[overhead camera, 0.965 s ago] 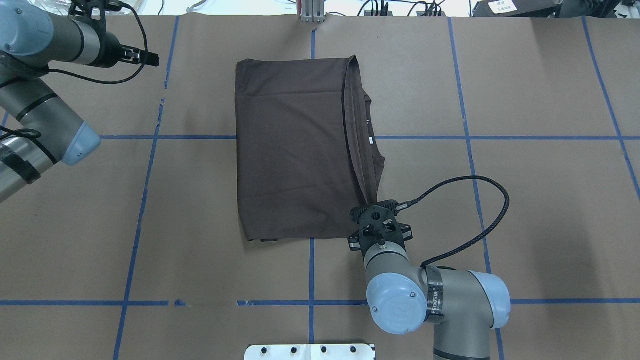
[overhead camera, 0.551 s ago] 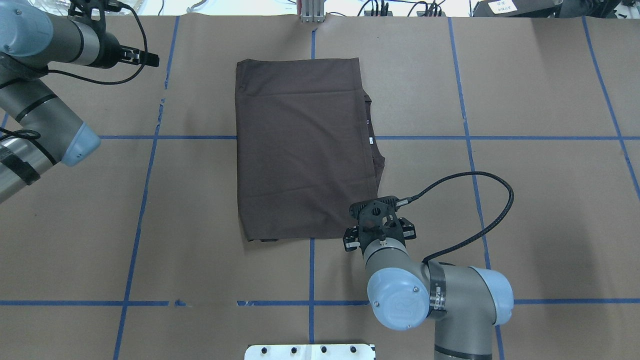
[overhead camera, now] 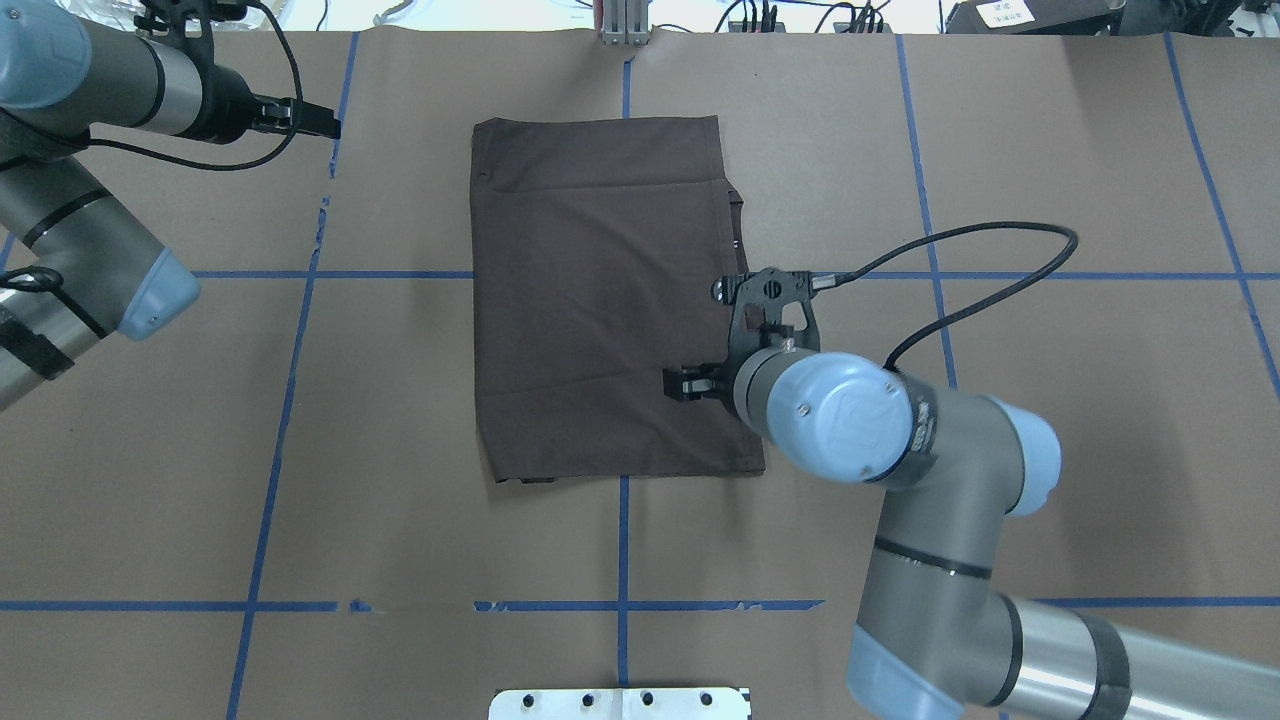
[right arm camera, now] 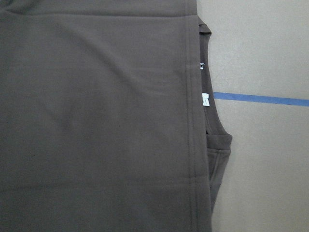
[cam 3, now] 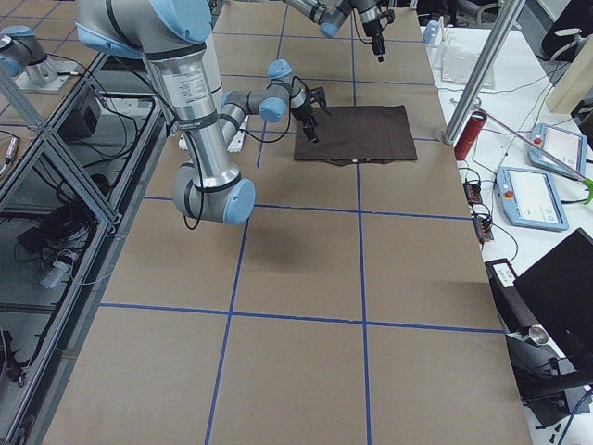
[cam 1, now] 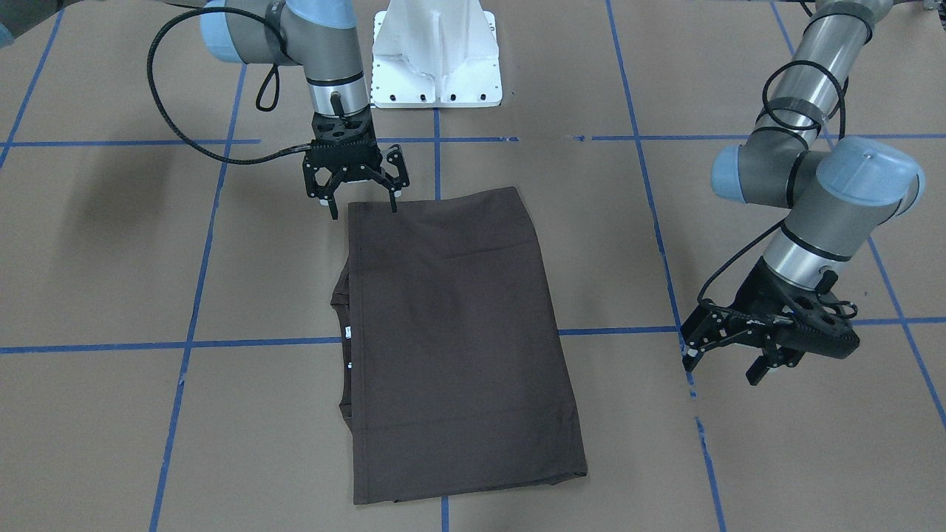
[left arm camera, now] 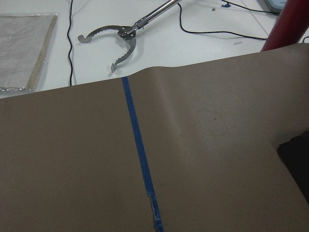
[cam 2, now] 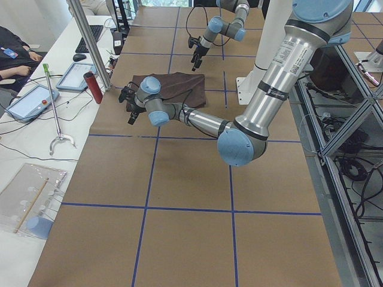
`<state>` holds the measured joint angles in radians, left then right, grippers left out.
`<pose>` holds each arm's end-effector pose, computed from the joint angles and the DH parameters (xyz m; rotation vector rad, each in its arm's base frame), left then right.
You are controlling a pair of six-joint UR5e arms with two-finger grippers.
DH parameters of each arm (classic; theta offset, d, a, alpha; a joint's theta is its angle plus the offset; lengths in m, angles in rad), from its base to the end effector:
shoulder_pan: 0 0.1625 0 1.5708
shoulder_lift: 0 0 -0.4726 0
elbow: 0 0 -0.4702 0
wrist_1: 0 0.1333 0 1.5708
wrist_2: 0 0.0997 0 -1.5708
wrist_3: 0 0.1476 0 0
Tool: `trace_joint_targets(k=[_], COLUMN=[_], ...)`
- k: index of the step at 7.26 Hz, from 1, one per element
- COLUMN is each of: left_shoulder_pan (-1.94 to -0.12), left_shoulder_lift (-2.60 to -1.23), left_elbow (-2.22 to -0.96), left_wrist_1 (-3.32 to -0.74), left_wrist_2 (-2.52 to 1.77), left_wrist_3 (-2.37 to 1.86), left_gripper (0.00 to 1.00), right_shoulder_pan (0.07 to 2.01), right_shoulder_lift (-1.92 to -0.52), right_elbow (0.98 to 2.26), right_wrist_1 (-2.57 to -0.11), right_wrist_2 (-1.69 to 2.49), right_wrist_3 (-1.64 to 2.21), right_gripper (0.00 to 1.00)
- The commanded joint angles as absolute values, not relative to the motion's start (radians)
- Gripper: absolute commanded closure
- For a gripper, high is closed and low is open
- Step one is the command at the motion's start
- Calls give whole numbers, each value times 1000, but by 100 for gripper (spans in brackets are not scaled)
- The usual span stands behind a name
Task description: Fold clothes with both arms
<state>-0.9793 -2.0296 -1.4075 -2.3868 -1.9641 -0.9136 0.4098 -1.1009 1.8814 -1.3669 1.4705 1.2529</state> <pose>0.3966 -0.7281 0.4204 0.5588 1.0042 -0.0673 -0.6065 -0.4249 0.2513 0.4364 -0.8870 0.1337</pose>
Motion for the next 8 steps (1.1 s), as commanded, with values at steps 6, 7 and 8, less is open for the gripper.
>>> trace_joint_targets(k=[6,7,8], left_shoulder_pan=[-406,-352,-342], left_shoulder_lift=[-1894,-1898,-1905], left_elbow=[-1832,-1821,-1807], left_wrist_1=[-2043,-2042,-2042], left_wrist_2=[-1628,-1625,-1623], left_wrist_3=[-1602,-1671,-1699], left_gripper=[24,35,39], right_shoulder_pan=[508,508,506], right_shoulder_lift=[-1127,-1131,-1138], right_elbow=[1885,1882,1881], right_wrist_1=[-1241,-1243,-1241], right_wrist_2=[1562,1557,1554], right_wrist_3=[1466,1466,1466], right_gripper=[0,0,0])
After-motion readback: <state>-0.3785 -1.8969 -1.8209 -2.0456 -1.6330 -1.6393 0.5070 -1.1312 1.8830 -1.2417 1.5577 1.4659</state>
